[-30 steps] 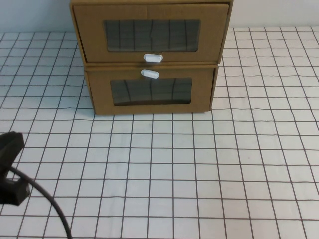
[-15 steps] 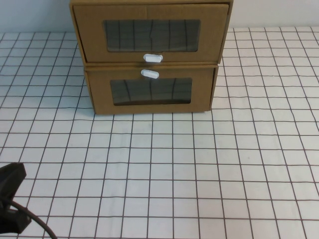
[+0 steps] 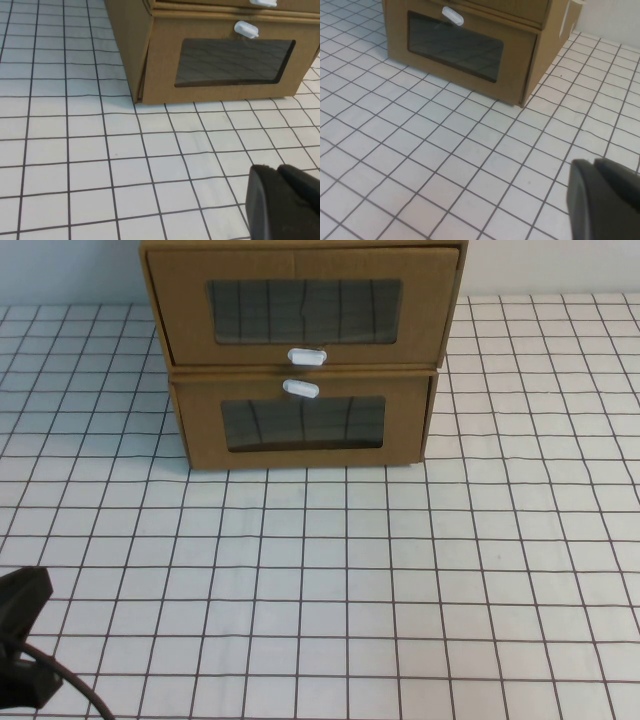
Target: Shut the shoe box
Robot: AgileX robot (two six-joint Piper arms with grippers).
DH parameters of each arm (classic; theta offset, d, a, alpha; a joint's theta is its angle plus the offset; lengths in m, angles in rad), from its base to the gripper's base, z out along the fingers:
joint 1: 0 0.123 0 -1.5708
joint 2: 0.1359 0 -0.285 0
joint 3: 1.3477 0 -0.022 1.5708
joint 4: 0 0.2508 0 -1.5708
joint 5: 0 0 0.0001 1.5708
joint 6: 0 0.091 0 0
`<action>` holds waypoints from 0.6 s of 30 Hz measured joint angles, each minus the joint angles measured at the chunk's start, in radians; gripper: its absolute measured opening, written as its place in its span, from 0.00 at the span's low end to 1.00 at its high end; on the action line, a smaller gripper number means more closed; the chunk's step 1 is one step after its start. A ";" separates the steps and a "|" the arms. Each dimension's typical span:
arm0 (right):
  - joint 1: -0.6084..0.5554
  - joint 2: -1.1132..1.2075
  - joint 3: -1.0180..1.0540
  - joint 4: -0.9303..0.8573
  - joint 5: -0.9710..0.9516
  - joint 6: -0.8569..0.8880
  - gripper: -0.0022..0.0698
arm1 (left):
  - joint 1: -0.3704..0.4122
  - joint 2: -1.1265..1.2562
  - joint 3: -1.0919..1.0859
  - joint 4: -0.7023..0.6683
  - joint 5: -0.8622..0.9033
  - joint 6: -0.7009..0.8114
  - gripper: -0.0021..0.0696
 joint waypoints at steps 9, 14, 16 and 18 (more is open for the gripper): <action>0.000 0.000 0.000 0.000 0.000 0.000 0.01 | 0.000 0.000 0.000 0.000 0.000 0.000 0.02; 0.000 0.000 0.000 0.000 0.000 0.000 0.01 | 0.000 -0.002 0.000 0.008 0.000 0.000 0.02; 0.000 0.000 0.000 0.000 0.000 0.000 0.01 | 0.000 -0.020 0.000 0.038 0.000 0.000 0.02; 0.000 0.000 0.000 0.000 0.000 0.000 0.01 | 0.000 -0.056 0.007 0.077 -0.009 0.000 0.02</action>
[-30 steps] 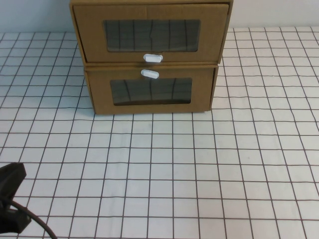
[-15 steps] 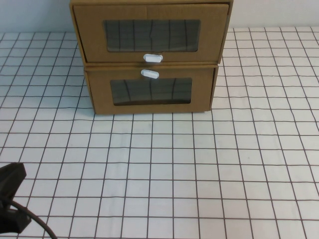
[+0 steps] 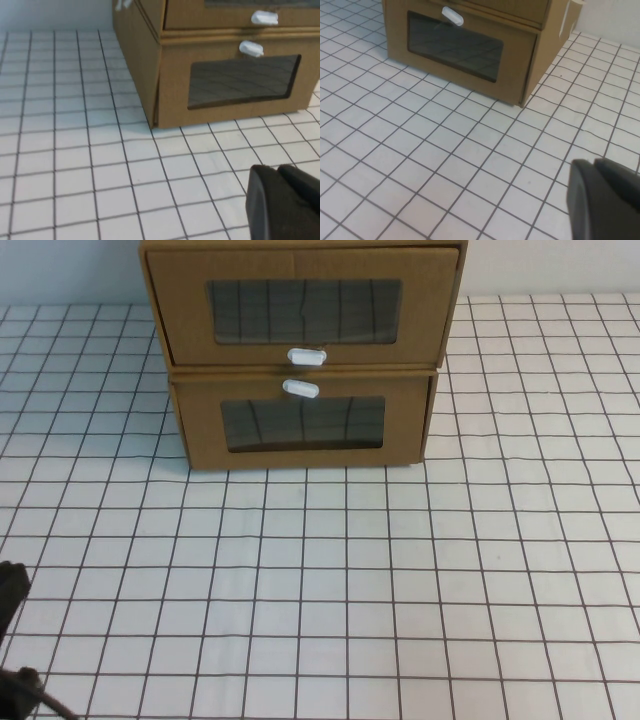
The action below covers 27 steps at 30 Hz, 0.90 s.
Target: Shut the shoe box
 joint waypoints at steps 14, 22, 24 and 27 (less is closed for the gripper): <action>0.000 0.000 0.000 0.000 0.000 0.000 0.01 | 0.036 -0.364 0.366 0.168 -0.094 -0.042 0.02; 0.000 0.000 0.000 0.000 0.000 0.000 0.01 | 0.173 -0.424 0.399 0.205 -0.018 -0.115 0.02; 0.000 0.000 0.000 0.000 0.000 0.000 0.01 | 0.180 -0.424 0.399 0.209 -0.018 -0.119 0.02; 0.000 0.000 0.000 0.000 0.000 0.000 0.01 | 0.180 -0.424 0.399 0.213 -0.016 -0.127 0.02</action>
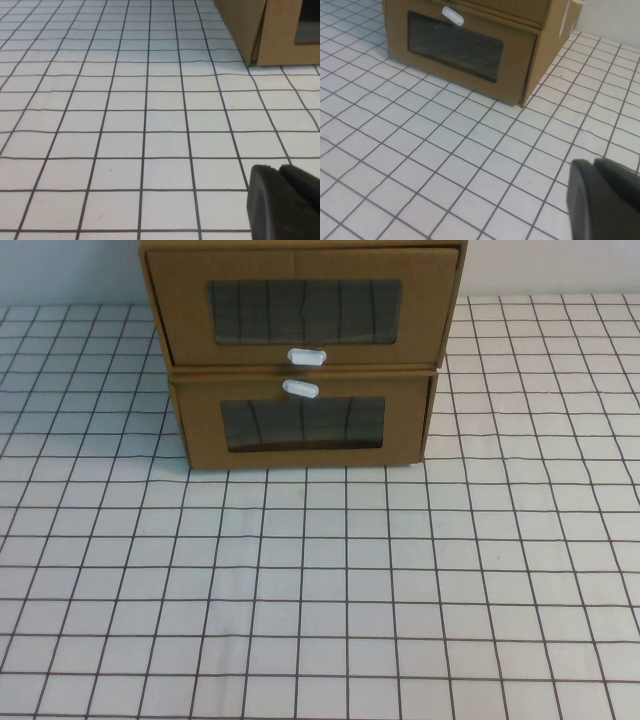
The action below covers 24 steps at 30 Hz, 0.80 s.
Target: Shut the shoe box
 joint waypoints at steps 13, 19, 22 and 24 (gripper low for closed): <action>0.000 0.000 0.000 0.000 0.000 0.000 0.01 | 0.000 -0.001 0.000 0.000 0.000 -0.004 0.02; -0.001 -0.002 0.000 0.000 0.000 0.000 0.01 | 0.000 -0.001 0.000 0.000 0.000 -0.004 0.02; -0.040 -0.025 0.000 0.003 0.004 0.000 0.01 | 0.000 -0.001 0.000 0.000 0.000 -0.004 0.02; -0.085 -0.053 0.000 0.003 0.008 0.000 0.01 | 0.000 -0.001 0.000 0.000 0.000 -0.004 0.02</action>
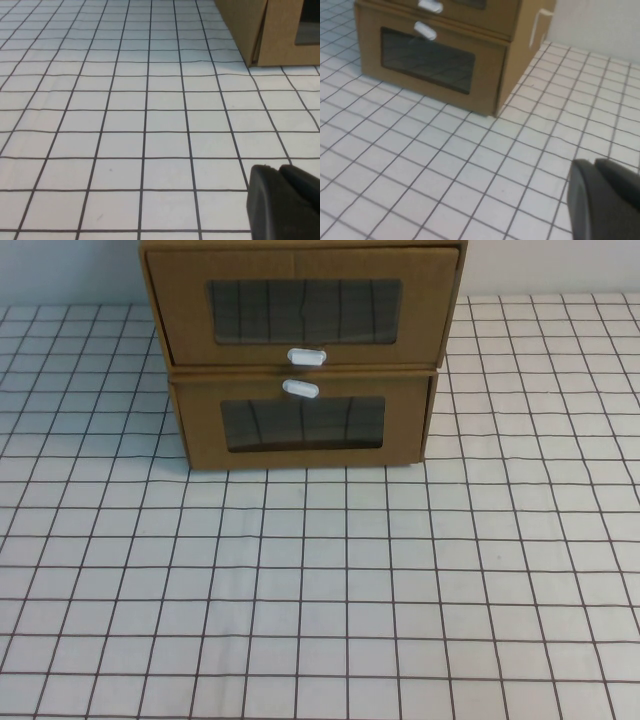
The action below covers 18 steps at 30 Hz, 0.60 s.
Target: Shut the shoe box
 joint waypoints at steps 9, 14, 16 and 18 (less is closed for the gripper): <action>-0.151 -0.180 0.013 0.000 0.005 0.000 0.01 | 0.000 0.000 0.000 0.001 0.000 -0.002 0.02; -0.231 -0.299 0.145 0.002 -0.068 0.000 0.01 | 0.000 0.000 0.000 0.001 0.000 -0.002 0.02; -0.267 -0.333 0.232 0.021 -0.107 0.000 0.01 | 0.000 0.000 0.000 0.001 0.000 -0.002 0.02; -0.304 -0.342 0.314 0.071 -0.156 0.000 0.01 | 0.000 -0.002 0.000 0.001 0.000 -0.002 0.02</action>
